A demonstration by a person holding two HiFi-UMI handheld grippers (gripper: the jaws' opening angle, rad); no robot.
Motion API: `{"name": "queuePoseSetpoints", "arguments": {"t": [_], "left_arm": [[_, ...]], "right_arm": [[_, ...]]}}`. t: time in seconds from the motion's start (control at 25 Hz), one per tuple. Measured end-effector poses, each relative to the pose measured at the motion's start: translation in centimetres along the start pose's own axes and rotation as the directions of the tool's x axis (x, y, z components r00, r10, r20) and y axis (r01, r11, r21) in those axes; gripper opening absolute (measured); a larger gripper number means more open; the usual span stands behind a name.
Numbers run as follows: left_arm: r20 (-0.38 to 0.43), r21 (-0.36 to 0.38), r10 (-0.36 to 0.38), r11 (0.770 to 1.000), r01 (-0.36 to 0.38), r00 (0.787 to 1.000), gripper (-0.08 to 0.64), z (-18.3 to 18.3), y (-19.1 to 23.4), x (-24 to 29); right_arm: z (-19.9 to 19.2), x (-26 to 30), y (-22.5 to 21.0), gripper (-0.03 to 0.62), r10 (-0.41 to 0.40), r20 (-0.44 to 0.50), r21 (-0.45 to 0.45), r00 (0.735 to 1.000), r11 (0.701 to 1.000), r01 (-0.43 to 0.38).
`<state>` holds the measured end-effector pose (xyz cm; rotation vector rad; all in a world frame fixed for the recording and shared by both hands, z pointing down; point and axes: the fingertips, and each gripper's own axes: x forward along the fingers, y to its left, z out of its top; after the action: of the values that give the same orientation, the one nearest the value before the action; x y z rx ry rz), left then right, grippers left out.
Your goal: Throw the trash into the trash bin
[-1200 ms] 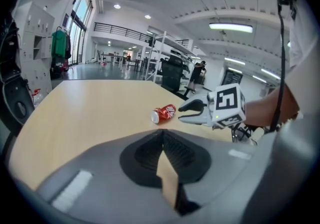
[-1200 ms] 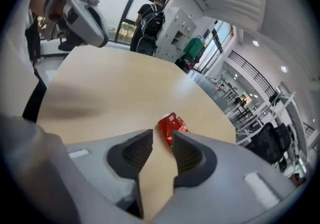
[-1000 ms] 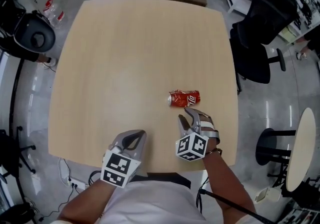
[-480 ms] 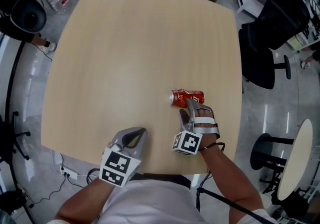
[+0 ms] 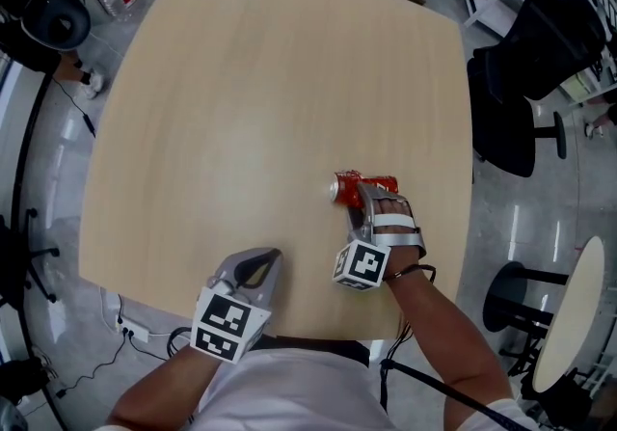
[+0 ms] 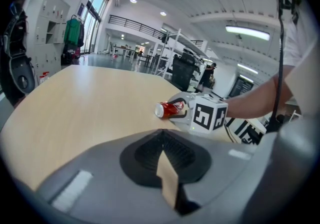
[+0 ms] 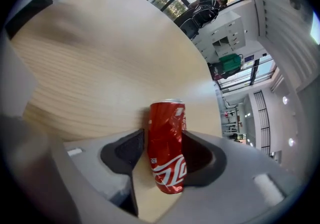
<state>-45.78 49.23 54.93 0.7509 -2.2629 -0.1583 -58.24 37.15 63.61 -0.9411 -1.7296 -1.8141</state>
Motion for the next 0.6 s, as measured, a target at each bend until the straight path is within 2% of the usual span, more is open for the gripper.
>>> {"name": "queuePoseSetpoints", "arguments": {"t": [0.16,0.36,0.6], "left_arm": [[0.004,-0.006,-0.001,1.0,0.001,1.0,0.008,0.1,-0.1,0.1],[0.011,-0.009,0.002,1.0,-0.002,1.0,0.008,0.3,0.1,0.1],[0.027,0.002,-0.003,1.0,0.003,1.0,0.009,0.7,0.3,-0.1]], "right_arm": [[-0.1,0.5,-0.3,0.166,0.04,0.011,-0.005,0.999,0.999,-0.04],[0.2,0.8,-1.3,0.13,0.083,0.03,0.028,0.996,0.996,-0.084],[0.9,-0.3,-2.1,0.11,0.049,0.055,0.083,0.997,0.995,-0.054]]}}
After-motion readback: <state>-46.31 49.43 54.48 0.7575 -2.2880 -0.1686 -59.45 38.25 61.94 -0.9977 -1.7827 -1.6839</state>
